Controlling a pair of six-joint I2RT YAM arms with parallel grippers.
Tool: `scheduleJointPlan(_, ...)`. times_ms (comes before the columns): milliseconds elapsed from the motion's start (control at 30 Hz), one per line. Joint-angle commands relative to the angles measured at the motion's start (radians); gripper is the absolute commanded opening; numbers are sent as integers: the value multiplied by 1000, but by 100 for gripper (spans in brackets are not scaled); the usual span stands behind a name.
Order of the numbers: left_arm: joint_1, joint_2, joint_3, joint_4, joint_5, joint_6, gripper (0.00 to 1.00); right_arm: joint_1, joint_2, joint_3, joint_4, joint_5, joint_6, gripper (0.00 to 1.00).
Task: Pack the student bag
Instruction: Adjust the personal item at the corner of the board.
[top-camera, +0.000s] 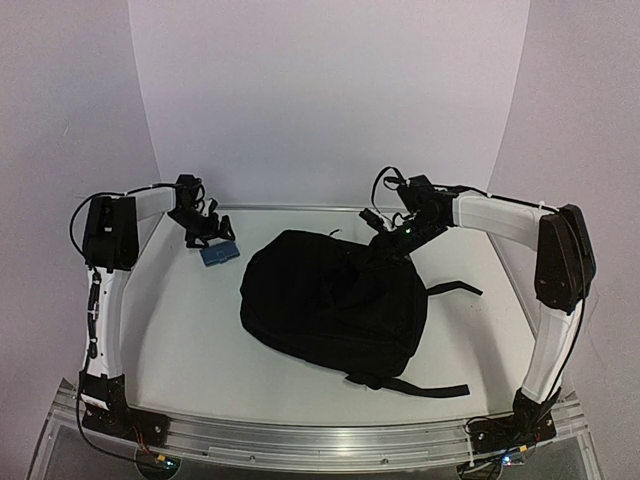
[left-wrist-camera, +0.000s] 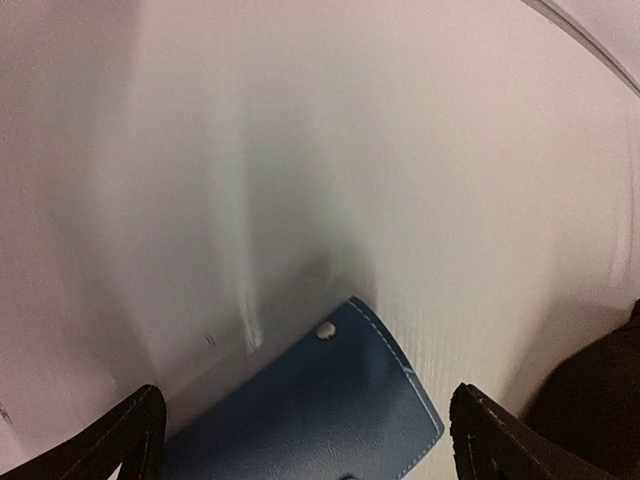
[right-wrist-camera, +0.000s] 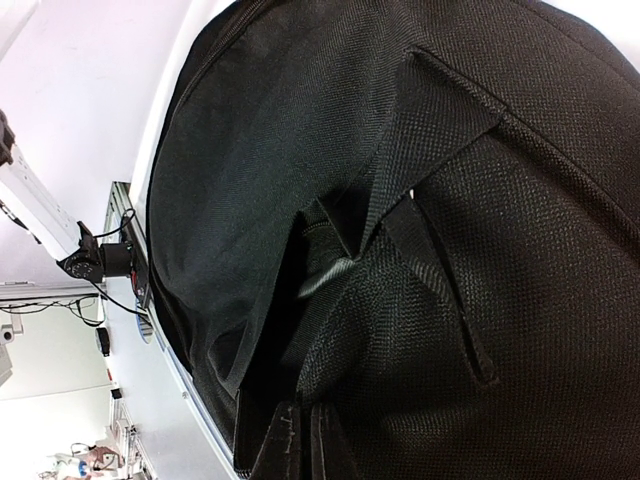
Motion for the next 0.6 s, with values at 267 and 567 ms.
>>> scheduleJointPlan(267,-20,-221,-287,-28,86,76,97,6,-53,-7,-18,-19,-15,0)
scheduleJointPlan(567,-150,-120,-161,-139,-215,-34,100,5,-47,-6,-17,-16,-9,0)
